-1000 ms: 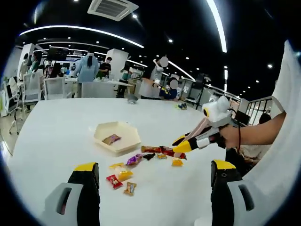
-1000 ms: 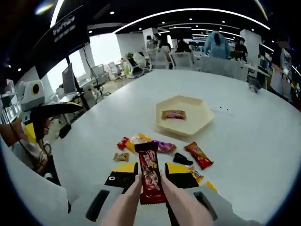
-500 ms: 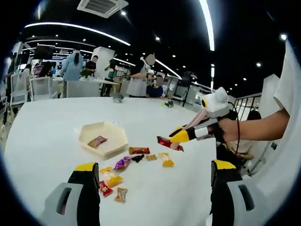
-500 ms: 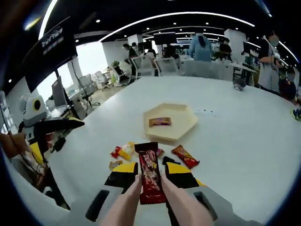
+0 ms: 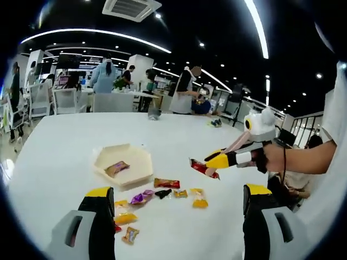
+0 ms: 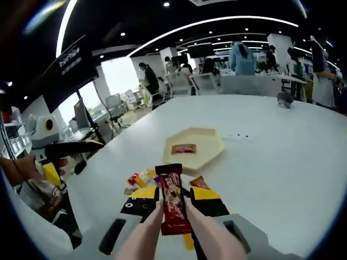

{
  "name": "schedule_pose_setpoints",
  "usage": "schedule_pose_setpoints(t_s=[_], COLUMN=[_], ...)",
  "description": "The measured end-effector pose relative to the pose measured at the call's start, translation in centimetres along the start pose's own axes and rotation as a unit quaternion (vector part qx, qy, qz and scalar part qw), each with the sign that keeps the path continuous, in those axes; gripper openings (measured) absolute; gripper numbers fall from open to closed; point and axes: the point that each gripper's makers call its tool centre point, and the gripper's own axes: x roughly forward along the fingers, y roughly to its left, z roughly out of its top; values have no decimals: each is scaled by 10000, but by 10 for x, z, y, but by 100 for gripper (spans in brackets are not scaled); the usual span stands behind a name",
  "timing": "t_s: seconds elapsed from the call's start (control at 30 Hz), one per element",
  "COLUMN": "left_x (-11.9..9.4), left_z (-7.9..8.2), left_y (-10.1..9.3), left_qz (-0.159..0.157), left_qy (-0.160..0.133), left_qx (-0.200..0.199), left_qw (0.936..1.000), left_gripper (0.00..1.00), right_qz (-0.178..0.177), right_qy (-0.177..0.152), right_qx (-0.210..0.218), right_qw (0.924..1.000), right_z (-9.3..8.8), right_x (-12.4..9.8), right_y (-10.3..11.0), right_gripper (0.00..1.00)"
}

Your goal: Place the target food into the container with the food tongs after gripping and lifting it, then release it inside without dropping or visibly crushing the food.

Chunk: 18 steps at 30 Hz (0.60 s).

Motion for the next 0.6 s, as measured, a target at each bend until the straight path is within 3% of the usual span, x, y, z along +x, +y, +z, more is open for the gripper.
schedule_pose_setpoints(t_s=[0.3,0.6], left_x=[-2,-6], left_z=[-11,-9], left_y=[-8,-9], left_qz=[-66,-55], left_qy=[108,84], left_qx=[14,3], left_qw=[9999,9999], left_gripper=[99,99], right_qz=[119,236], right_qy=[-43,21], right_qx=[-173,-287], right_qw=[9998,9993], right_z=[7,5], right_x=[4,10], right_y=[5,10], right_gripper=[21,21])
